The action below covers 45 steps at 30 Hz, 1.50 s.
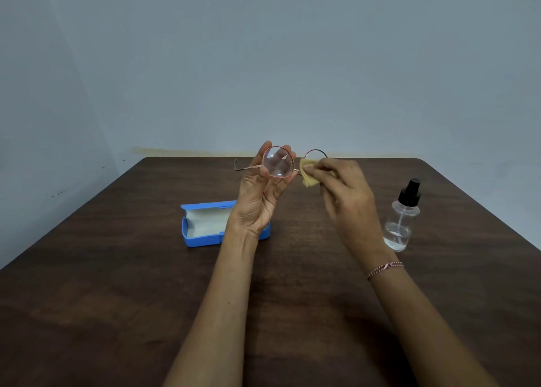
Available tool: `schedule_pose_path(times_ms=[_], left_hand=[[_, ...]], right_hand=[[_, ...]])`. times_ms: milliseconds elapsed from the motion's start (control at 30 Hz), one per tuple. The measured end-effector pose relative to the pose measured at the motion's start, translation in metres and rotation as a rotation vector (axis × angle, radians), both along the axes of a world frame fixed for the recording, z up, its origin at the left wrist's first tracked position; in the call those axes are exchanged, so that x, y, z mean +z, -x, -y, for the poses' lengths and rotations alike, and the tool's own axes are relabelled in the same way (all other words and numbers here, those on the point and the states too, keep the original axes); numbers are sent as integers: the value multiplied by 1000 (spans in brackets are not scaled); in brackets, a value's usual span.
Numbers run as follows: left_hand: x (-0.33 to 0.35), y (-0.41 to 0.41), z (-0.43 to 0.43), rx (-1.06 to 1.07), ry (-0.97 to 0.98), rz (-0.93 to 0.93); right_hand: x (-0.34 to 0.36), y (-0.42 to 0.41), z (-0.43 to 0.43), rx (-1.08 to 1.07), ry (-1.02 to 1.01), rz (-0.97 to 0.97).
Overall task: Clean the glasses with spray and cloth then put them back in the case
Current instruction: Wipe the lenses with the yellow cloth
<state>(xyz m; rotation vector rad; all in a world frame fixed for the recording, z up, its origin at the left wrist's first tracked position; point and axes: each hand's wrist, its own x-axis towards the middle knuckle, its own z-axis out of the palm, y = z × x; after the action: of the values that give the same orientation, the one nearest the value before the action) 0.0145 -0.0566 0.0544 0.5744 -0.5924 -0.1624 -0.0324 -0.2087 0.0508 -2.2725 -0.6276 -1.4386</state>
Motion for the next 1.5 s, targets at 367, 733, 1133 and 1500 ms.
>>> schedule_pose_path(times_ms=[367, 733, 1133, 1500], left_hand=[[2, 5, -1, -5, -79, 35], [1, 0, -8, -7, -113, 27], [-11, 2, 30, -33, -291, 16], [-9, 4, 28, -29, -324, 30]], right_hand=[[1, -6, -1, 47, 21, 46], [10, -7, 9, 488, -702, -452], [8, -7, -5, 620, -1069, -425], [10, 0, -9, 499, -1053, -361]])
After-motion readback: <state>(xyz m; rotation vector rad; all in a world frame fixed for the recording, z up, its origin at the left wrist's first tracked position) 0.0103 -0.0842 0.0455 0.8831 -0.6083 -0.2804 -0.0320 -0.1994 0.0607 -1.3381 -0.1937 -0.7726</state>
